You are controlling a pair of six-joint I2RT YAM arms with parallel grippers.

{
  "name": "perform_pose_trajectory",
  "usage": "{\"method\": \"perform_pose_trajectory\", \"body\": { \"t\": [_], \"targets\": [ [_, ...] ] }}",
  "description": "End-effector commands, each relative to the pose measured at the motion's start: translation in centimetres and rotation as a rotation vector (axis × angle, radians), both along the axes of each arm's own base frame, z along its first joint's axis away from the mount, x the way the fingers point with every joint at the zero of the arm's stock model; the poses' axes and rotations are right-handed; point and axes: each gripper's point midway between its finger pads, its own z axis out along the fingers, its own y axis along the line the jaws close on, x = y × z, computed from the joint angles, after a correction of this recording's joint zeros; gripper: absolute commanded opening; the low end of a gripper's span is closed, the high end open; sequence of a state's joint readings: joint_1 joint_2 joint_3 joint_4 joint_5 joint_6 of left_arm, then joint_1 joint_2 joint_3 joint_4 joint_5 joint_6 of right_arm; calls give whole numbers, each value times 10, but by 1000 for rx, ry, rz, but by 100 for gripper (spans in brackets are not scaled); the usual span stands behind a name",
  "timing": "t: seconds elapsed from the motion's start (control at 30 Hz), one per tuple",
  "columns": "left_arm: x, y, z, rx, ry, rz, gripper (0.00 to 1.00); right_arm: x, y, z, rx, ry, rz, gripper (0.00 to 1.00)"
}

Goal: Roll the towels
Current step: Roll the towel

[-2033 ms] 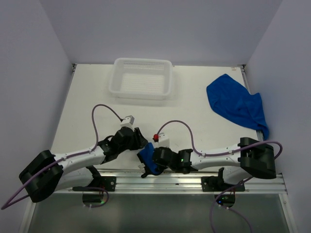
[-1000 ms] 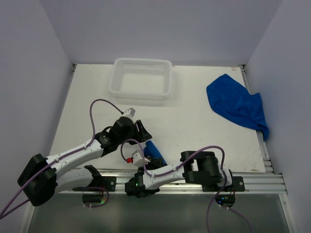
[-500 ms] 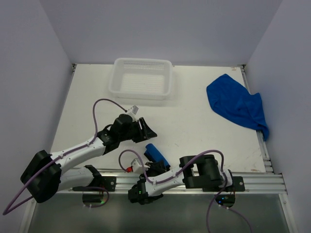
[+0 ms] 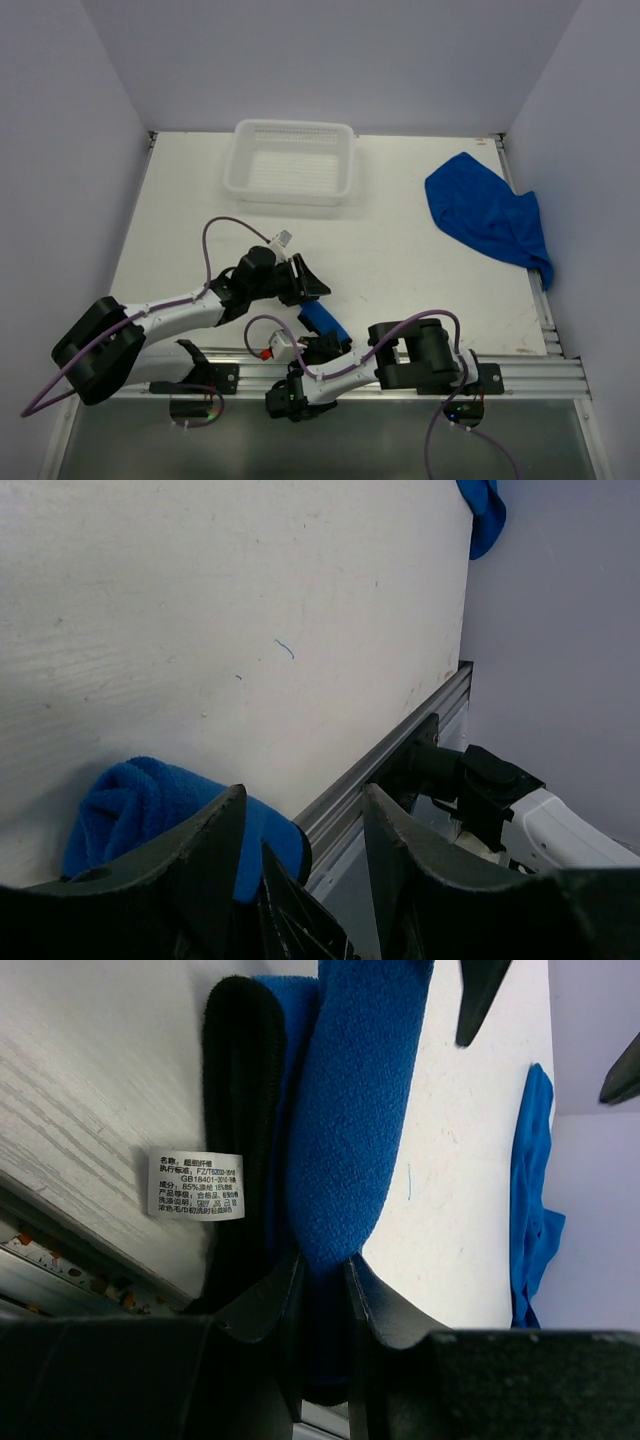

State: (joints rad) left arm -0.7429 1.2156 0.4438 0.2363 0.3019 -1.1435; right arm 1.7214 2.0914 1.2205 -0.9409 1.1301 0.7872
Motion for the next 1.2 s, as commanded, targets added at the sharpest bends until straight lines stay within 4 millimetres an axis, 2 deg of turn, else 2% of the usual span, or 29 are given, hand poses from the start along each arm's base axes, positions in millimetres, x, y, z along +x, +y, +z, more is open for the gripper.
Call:
{"method": "perform_pose_trajectory", "body": {
  "t": [0.0, 0.13, 0.37, 0.63, 0.73, 1.17],
  "targets": [
    [-7, -16, 7, -79, -3, -39, 53, -5, 5, -7, 48, 39, -4, 0],
    [-13, -15, -6, -57, 13, -45, 53, -7, 5, -8, 69, 60, -5, 0],
    [-15, 4, -34, 22, 11, 19, 52, -11, 5, -9, 142, 120, -9, 0],
    [-8, 5, -40, 46, -12, 42, 51, -13, 2, -14, 194, 190, -16, 0],
    [-5, 11, -46, 96, -24, 68, 51, -14, 1, -19, 225, 223, -27, 3],
    [-7, 28, -63, 179, -48, 119, 50, -7, 7, 12, 391, 288, -62, 21]
  ]
}}
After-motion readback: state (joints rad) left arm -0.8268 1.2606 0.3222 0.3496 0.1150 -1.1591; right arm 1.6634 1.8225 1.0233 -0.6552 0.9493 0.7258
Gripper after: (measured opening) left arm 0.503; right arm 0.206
